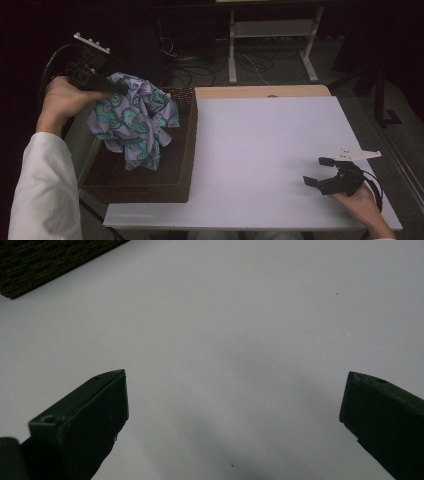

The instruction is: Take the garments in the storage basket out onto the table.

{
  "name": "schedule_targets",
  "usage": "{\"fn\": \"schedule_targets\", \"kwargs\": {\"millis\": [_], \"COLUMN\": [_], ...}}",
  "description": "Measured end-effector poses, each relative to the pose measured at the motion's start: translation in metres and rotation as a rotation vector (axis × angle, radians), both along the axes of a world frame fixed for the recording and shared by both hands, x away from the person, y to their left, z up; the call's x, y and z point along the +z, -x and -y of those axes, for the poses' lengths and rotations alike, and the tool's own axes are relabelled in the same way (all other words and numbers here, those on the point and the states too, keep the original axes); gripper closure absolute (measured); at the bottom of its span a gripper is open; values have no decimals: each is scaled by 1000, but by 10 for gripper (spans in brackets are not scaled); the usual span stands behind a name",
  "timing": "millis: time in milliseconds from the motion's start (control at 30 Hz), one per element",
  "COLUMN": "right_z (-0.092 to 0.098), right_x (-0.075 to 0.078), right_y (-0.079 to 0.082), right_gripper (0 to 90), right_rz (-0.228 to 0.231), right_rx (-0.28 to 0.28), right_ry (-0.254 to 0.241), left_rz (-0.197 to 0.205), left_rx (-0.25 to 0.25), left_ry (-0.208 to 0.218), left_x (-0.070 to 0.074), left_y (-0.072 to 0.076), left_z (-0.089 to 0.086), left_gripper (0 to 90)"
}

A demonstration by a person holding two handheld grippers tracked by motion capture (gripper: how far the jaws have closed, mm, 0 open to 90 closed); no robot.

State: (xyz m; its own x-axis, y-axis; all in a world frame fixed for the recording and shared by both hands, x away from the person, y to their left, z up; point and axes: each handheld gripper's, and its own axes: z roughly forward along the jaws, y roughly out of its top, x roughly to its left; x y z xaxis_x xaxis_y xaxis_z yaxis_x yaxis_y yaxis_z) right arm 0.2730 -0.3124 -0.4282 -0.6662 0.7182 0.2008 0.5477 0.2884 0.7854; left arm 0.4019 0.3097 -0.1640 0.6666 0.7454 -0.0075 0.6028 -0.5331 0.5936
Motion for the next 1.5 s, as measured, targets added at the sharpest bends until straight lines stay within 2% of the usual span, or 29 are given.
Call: {"fn": "schedule_targets", "kwargs": {"millis": [133, 233, 433, 500, 600, 867, 1033, 1500], "right_z": [1, 1, 1, 1, 0, 0, 0, 0], "right_x": [0, 0, 0, 0, 0, 0, 0, 1], "right_y": [-1, 0, 0, 0, 0, -1, 0, 0], "right_gripper": [0, 0, 0, 0, 0, 0, 0, 0], "right_rz": [11, 8, 11, 10, 0, 13, 8, 15], "right_rx": [-1, 3, 5, 7, 7, 7, 9, 16], "right_ry": [-1, -3, -2, -3, -3, -2, -3, -6], "left_rz": [3, 12, 10, 25, 26, 26, 31, 34], "left_rx": [-7, -13, -31, -42, -52, -87, -99, -149], "left_ry": [-2, 11, 2, -9, -7, -52, -42, -92], "left_x": [7, 12, 23, 27, 34, 55, 64, 96], "left_y": [1, 2, 4, 4, 5, 6, 8, 16], "left_z": [0, -1, 1, 1, 1, 6, 8, 28], "left_gripper": [790, 790, 790, 789, 790, 790, 790, 790]}}
